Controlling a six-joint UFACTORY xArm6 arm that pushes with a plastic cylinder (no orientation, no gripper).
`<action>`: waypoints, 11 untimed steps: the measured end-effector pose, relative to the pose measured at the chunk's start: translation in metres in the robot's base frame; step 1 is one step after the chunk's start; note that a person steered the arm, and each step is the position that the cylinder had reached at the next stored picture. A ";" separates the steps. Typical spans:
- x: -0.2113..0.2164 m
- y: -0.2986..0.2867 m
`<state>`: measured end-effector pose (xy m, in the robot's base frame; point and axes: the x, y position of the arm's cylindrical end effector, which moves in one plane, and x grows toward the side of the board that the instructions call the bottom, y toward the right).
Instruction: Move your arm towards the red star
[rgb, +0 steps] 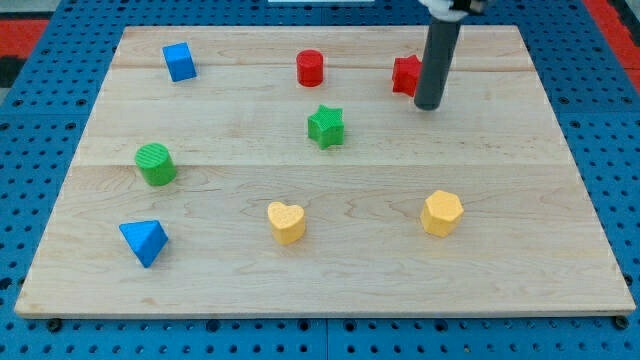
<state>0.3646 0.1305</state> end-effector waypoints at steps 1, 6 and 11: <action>0.047 -0.049; 0.079 0.002; -0.150 0.118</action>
